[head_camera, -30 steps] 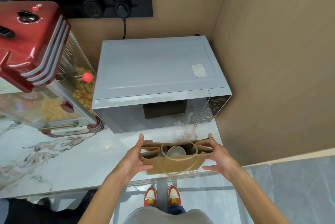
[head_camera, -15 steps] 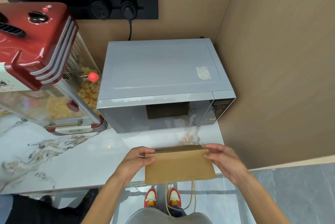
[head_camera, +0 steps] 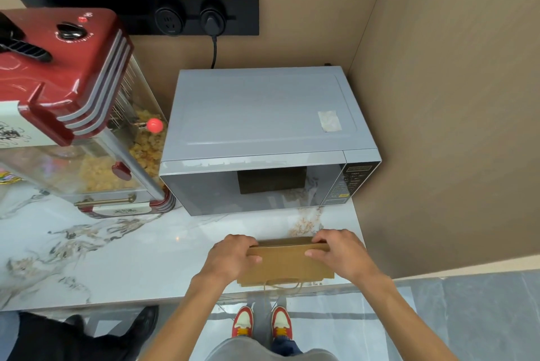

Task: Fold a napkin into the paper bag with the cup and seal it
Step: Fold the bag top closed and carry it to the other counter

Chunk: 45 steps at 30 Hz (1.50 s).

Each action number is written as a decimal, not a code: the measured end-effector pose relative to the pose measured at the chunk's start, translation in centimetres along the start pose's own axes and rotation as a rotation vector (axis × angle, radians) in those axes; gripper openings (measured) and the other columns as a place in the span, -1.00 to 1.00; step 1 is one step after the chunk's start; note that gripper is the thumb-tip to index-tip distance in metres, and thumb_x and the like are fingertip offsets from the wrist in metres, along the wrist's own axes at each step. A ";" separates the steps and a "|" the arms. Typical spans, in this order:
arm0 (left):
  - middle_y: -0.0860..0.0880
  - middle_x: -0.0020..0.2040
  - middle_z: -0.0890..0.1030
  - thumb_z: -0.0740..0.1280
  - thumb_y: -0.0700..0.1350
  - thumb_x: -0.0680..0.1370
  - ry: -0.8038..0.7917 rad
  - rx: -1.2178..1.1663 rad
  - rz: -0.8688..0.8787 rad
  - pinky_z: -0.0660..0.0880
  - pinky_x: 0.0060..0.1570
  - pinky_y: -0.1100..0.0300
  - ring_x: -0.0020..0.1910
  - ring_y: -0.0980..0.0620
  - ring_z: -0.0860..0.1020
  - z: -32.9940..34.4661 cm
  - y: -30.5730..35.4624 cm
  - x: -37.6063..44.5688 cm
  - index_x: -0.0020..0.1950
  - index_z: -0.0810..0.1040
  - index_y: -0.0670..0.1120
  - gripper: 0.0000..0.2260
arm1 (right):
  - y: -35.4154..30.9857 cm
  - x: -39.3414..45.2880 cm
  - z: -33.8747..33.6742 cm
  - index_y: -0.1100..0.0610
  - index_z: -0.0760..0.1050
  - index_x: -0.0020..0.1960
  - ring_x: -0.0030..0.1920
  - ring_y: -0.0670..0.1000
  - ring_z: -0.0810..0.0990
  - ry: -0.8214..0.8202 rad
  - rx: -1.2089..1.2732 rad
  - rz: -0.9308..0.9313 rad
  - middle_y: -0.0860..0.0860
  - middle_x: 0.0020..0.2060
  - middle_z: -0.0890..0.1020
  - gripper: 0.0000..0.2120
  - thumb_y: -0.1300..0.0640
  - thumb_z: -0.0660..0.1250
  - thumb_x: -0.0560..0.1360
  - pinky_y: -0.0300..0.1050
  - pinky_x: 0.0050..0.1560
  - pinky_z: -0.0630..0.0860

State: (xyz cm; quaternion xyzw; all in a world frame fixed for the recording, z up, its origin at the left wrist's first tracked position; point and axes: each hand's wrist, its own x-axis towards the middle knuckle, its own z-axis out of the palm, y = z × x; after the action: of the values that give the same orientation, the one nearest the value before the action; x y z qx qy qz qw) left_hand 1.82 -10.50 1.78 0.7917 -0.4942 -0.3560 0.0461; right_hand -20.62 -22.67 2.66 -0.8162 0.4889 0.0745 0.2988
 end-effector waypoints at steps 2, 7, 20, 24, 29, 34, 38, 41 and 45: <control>0.00 0.22 0.64 0.34 0.11 0.58 -0.042 0.140 0.010 0.48 0.16 0.08 0.18 -0.05 0.58 0.0 0.9 0.6 0.31 0.56 0.06 -0.67 | -0.9 0.7 0.2 -0.04 0.59 0.21 0.13 0.07 0.59 -0.051 -0.146 -0.054 0.00 0.08 0.70 -0.58 -0.25 0.39 0.46 -0.08 0.16 0.51; -0.04 0.18 0.62 0.34 0.13 0.58 -0.115 0.210 0.013 0.46 0.13 0.06 0.18 -0.07 0.56 0.3 2.1 1.7 0.28 0.57 0.06 -0.69 | -2.6 2.3 1.1 -0.04 0.59 0.21 0.10 0.11 0.58 -0.179 -0.246 -0.104 0.05 0.09 0.65 -0.60 -0.24 0.38 0.48 -0.04 0.11 0.47; -0.03 -0.10 0.71 0.23 -0.08 0.64 0.215 0.292 0.236 0.30 -0.17 0.11 -0.09 -0.11 0.62 2.1 1.6 1.4 0.02 0.64 0.08 -0.81 | -3.8 2.5 2.3 -0.09 0.58 0.23 0.09 0.17 0.57 -0.169 -0.285 -0.325 0.09 0.04 0.69 -0.65 -0.16 0.09 0.66 0.03 0.03 0.41; 0.00 -0.07 0.74 0.27 -0.05 0.64 0.274 0.308 0.217 0.30 -0.18 0.12 -0.06 -0.10 0.65 2.2 0.9 1.1 0.07 0.64 0.10 -0.84 | -2.4 2.0 2.4 -0.04 0.56 0.08 -0.05 0.17 0.56 -0.053 -0.331 -0.366 0.09 -0.08 0.68 -0.74 -0.08 0.12 0.67 -0.03 -0.06 0.34; 0.07 0.03 0.75 0.27 -0.19 0.59 0.318 0.331 0.206 0.29 -0.20 0.16 0.03 -0.06 0.67 2.1 -0.5 0.5 0.18 0.62 0.13 -0.72 | -0.3 1.3 1.3 -0.04 0.55 0.14 0.00 0.17 0.54 -0.010 -0.355 -0.344 0.10 -0.03 0.68 -0.83 0.08 0.21 0.64 -0.10 -0.05 0.27; -0.01 -0.03 0.75 0.24 -0.13 0.64 0.319 0.324 0.195 0.30 -0.21 0.17 -0.01 -0.10 0.67 2.0 -1.3 0.1 0.14 0.61 0.09 -0.79 | -0.3 0.7 1.0 0.03 0.55 0.15 0.07 0.15 0.57 -0.007 -0.385 -0.330 0.10 0.01 0.70 -0.82 0.14 0.21 0.64 -0.05 0.22 0.39; -0.08 -0.05 0.74 0.19 -0.04 0.68 0.316 0.350 0.223 0.34 -0.21 0.13 -0.04 -0.15 0.67 2.2 -0.8 0.1 0.13 0.62 0.02 -0.79 | -1.1 1.2 1.1 0.09 0.50 0.25 0.18 0.14 0.62 -0.069 -0.482 -0.303 0.11 0.14 0.69 -0.76 0.23 0.20 0.62 0.04 0.49 0.20; -0.09 -0.03 0.72 0.16 0.05 0.69 0.290 0.400 0.222 0.42 -0.17 0.11 -0.03 -0.15 0.67 2.0 0.0 0.5 0.15 0.61 0.00 -0.74 | -2.3 1.1 1.5 0.10 0.46 0.30 0.17 0.17 0.61 -0.084 -0.524 -0.291 0.14 0.13 0.68 -0.72 0.22 0.19 0.61 0.05 0.45 0.25; -0.09 -0.05 0.72 0.22 -0.01 0.67 0.262 0.450 0.259 0.52 -0.08 0.08 -0.07 -0.16 0.67 2.2 1.3 0.9 0.16 0.61 0.01 -0.80 | -4.4 0.7 2.4 0.07 0.50 0.27 0.08 0.22 0.61 -0.076 -0.480 -0.314 0.14 0.06 0.69 -0.69 0.25 0.24 0.55 0.07 0.23 0.44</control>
State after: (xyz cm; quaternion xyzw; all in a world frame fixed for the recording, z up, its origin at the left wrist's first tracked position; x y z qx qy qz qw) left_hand -0.28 -11.33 0.22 0.7517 -0.6475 -0.1233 -0.0221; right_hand -16.11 -20.35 2.26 -0.9259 0.3135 0.1716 0.1228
